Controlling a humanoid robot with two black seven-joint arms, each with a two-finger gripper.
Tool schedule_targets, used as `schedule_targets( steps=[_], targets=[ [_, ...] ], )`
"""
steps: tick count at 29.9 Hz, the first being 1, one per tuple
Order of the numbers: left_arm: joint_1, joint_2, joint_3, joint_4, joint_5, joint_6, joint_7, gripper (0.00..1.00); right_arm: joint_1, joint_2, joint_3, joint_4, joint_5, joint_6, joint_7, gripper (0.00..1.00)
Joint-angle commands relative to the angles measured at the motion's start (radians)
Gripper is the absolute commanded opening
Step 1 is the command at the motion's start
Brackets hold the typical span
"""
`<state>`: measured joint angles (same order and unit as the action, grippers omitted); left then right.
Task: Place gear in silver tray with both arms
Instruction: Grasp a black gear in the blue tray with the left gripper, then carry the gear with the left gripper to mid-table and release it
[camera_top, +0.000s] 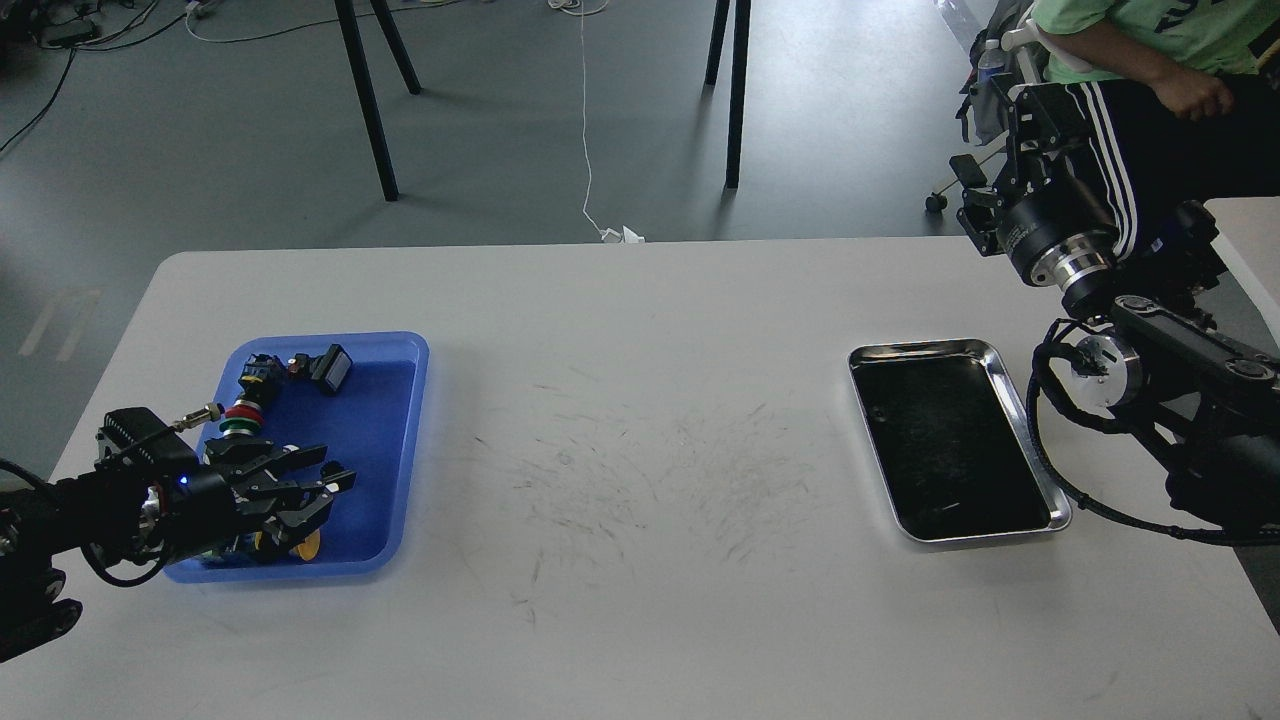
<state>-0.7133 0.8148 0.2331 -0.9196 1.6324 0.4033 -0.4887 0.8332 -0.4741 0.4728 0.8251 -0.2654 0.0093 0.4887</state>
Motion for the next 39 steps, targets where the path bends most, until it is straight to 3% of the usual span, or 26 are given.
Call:
schedule_targets(
  steps=[1,17,31,39],
  targets=[
    [0.000,-0.009,-0.001,0.007,-0.002,0.000,0.000,0.43,-0.002,-0.001,0.000,-0.001,0.000,0.000,0.000,0.94],
    [0.012,-0.025,-0.001,0.024,-0.002,0.000,0.000,0.40,-0.011,0.000,0.000,-0.004,-0.002,0.000,0.000,0.94],
    [0.008,-0.023,-0.015,0.021,-0.009,0.000,0.000,0.24,-0.016,0.000,0.000,-0.004,-0.003,0.000,0.000,0.94],
    [0.009,-0.013,-0.015,0.021,-0.025,0.002,0.000,0.21,-0.016,0.000,-0.002,-0.006,-0.003,0.000,0.000,0.94]
  ],
)
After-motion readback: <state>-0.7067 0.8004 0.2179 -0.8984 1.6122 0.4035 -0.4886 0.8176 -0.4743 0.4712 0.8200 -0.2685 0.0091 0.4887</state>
